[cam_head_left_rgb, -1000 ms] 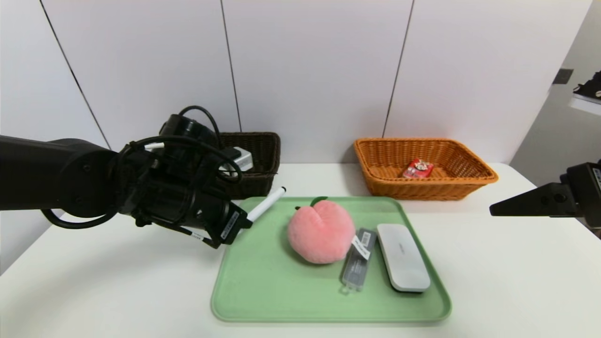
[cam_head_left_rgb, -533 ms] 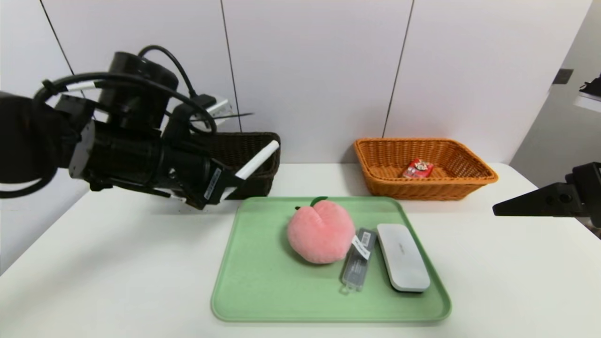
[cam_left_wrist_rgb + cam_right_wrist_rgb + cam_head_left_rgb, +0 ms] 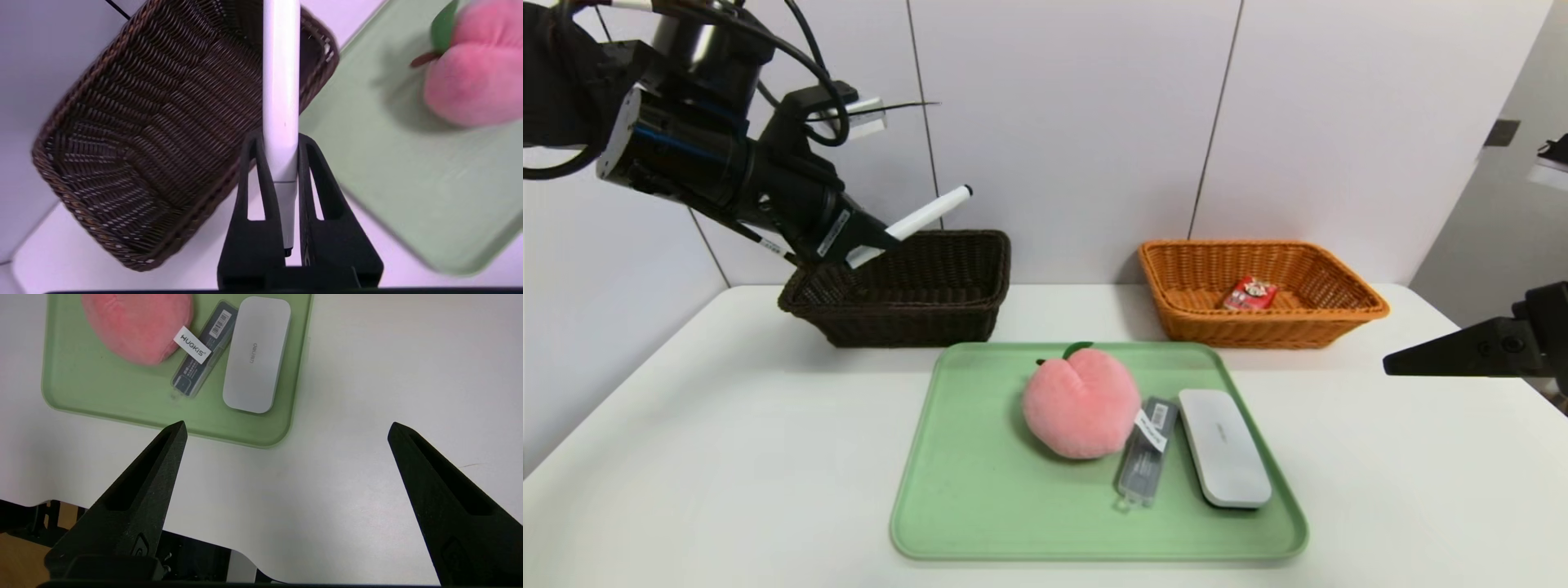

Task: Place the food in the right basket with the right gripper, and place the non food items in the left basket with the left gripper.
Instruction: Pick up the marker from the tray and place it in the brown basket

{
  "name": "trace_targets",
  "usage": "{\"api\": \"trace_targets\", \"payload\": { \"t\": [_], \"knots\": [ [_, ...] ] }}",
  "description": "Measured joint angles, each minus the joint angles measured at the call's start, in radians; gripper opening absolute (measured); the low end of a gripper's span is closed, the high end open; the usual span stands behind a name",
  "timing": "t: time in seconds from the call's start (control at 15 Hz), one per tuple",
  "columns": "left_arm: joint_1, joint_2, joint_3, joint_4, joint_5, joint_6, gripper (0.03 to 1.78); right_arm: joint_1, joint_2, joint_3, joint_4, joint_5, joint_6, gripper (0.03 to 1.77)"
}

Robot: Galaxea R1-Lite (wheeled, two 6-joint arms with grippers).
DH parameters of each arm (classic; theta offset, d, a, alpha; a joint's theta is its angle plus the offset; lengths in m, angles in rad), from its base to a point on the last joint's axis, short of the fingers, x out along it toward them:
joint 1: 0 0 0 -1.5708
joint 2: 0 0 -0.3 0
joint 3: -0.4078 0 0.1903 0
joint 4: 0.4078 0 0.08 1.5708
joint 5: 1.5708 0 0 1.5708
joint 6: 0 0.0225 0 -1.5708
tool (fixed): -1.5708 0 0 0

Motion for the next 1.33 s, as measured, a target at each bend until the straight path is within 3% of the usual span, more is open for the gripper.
{"api": "trace_targets", "payload": {
  "t": [0.33, 0.6, 1.07, 1.33],
  "knots": [
    [0.098, 0.128, -0.119, 0.113, -0.029, 0.412, 0.17, 0.001, -0.007, 0.009, 0.001, 0.001, -0.005, 1.7],
    [0.138, 0.201, -0.137, 0.09, -0.029, 0.559, 0.17, 0.001, -0.015, 0.026, 0.0, 0.001, -0.008, 1.7],
    [0.157, 0.276, -0.141, -0.028, -0.022, 0.564, 0.17, 0.0, -0.014, 0.041, -0.001, 0.0, -0.006, 1.7],
    [0.159, 0.294, -0.143, -0.035, -0.02, 0.543, 0.76, 0.001, -0.014, 0.041, -0.001, 0.0, -0.006, 1.7]
  ]
}}
